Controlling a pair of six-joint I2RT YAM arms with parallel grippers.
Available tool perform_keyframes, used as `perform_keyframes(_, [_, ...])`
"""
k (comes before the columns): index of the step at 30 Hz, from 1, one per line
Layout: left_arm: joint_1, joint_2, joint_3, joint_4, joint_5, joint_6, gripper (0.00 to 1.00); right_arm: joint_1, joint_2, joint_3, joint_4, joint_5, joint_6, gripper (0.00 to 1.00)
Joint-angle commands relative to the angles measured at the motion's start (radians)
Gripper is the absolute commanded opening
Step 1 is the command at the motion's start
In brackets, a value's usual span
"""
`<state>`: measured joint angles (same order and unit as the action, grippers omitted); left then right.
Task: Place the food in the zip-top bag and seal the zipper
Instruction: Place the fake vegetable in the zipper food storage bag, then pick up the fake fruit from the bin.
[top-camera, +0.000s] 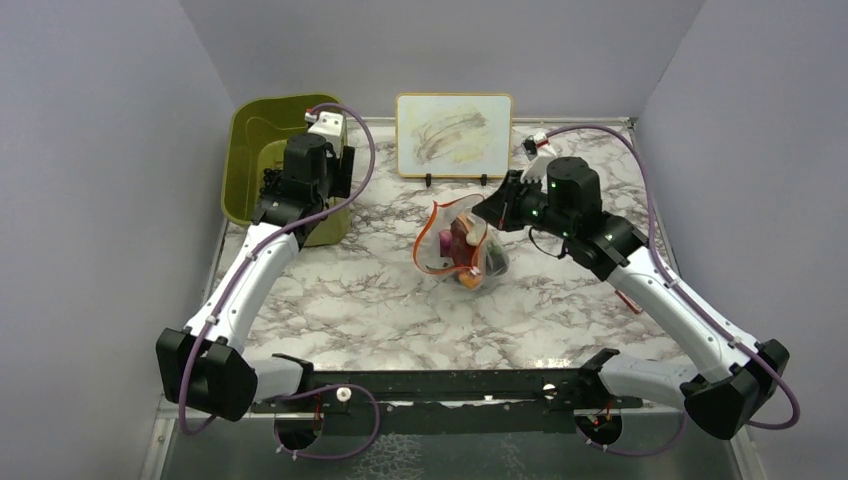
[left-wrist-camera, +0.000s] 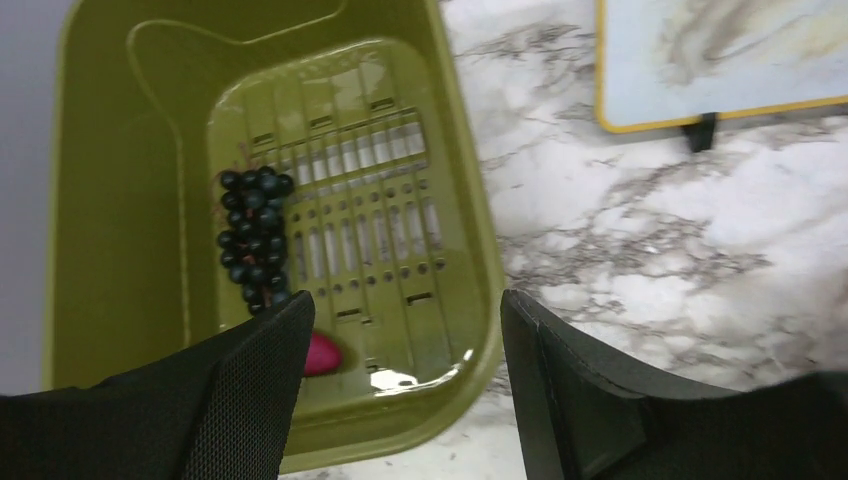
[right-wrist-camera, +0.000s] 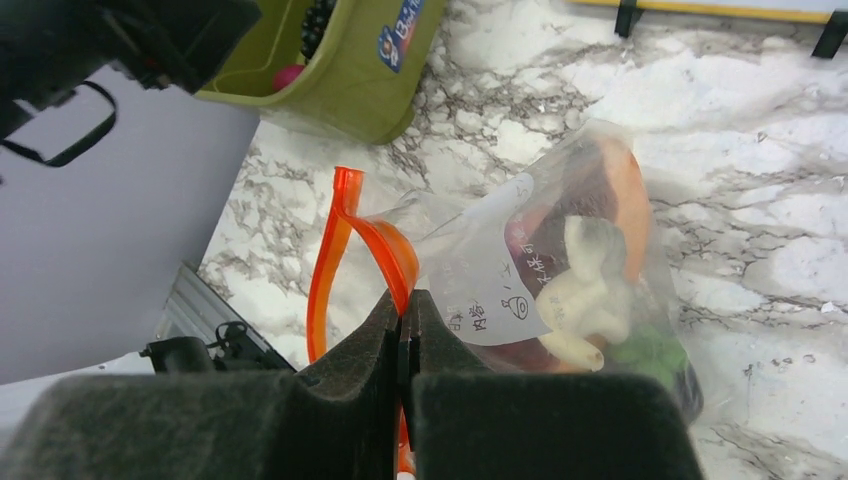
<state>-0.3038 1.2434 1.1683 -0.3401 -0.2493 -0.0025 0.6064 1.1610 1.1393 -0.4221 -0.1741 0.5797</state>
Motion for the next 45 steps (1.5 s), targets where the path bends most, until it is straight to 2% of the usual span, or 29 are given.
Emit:
perform_keyframes(1, [0.077,0.045,0.006,0.049,-0.111,0.078,0.71,-0.004,-0.078,0.003,0.025,0.041,-0.047,0.01])
perform_keyframes(3, [0.125,0.064,0.014,0.066,-0.135,0.108,0.71,-0.004,-0.084,0.004,0.014,0.048,-0.052,0.01])
perform_keyframes(7, [0.218,0.115,0.06,0.063,-0.09,0.126,0.74,-0.004,-0.083,0.024,-0.011,0.036,-0.071,0.01])
perform_keyframes(11, [0.248,0.219,0.138,0.019,-0.1,0.14,0.8,-0.004,-0.086,0.007,-0.012,0.027,-0.078,0.01])
perform_keyframes(15, [0.27,0.314,0.182,0.015,-0.087,0.121,0.82,-0.004,-0.084,0.004,-0.034,0.049,-0.094,0.01])
perform_keyframes(19, [0.303,0.407,0.237,0.031,-0.061,0.11,0.76,-0.003,-0.101,-0.012,-0.024,0.068,-0.102,0.01])
perform_keyframes(21, [0.322,0.448,0.27,0.048,-0.021,0.125,0.7,-0.004,-0.103,-0.012,-0.026,0.041,-0.1,0.01])
perform_keyframes(24, [0.35,0.544,0.354,0.044,-0.01,0.117,0.68,-0.004,-0.105,0.004,-0.038,-0.013,-0.095,0.01])
perform_keyframes(28, [0.396,0.633,0.411,0.079,0.036,0.084,0.6,-0.004,-0.118,0.003,-0.051,-0.015,-0.071,0.01])
perform_keyframes(38, [0.452,0.847,0.57,0.053,0.138,0.039,0.61,-0.004,-0.132,0.034,-0.102,0.083,-0.076,0.01])
perform_keyframes(39, [0.453,0.865,0.589,0.029,0.157,0.038,0.62,-0.003,-0.133,0.034,-0.102,0.085,-0.076,0.01])
perform_keyframes(41, [0.454,0.894,0.631,-0.053,0.156,0.033,0.7,-0.004,-0.133,0.034,-0.102,0.083,-0.075,0.01])
perform_keyframes(43, [0.456,0.886,0.607,-0.062,0.144,0.026,0.77,-0.003,-0.133,0.031,-0.103,0.082,-0.064,0.01])
perform_keyframes(45, [0.457,0.86,0.566,-0.057,0.128,0.026,0.79,-0.003,-0.138,0.025,-0.097,0.079,-0.054,0.01])
